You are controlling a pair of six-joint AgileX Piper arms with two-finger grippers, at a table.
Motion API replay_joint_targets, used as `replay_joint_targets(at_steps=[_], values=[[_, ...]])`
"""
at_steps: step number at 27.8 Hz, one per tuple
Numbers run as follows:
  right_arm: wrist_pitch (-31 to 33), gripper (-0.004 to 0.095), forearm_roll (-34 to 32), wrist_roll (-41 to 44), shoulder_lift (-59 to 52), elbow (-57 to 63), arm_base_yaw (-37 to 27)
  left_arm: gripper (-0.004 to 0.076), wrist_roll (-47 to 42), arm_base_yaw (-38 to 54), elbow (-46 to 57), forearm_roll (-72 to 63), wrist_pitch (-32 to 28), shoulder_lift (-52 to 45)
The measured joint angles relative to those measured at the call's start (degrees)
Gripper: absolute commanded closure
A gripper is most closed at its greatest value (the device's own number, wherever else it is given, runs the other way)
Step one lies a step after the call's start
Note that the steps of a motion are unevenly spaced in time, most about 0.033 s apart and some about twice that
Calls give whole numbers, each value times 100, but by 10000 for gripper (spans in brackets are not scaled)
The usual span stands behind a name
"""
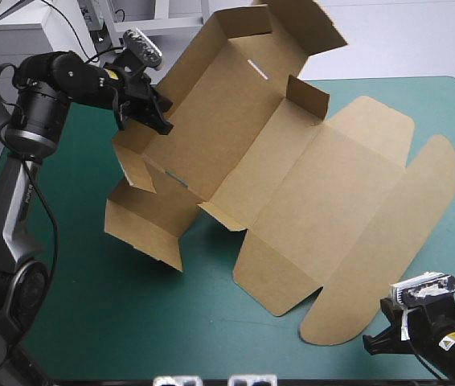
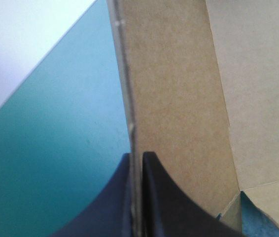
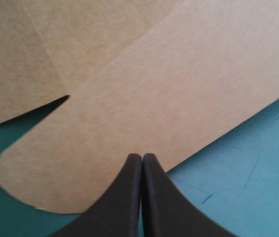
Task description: Fold the box
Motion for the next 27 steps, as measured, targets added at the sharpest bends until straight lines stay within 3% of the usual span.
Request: replay_joint_targets(at_steps=[6, 13, 16, 21, 27], values=[[0, 922, 0, 0, 0, 0, 0, 732, 209, -1319, -304, 1622, -207, -38], [0, 922, -5, 0, 0, 0, 0, 733, 729, -2216, 522, 2553, -305, -120], [0, 922, -5, 0, 0, 0, 0, 733, 843, -2365, 1186, 2775, -850, -383], [0, 922, -15, 0, 0, 0, 0, 733, 893, -2483, 2460, 3192, -2289, -1160], [0, 922, -15, 0, 0, 0, 0, 733, 968, -2496, 3771, 3502, -3161, -1794]])
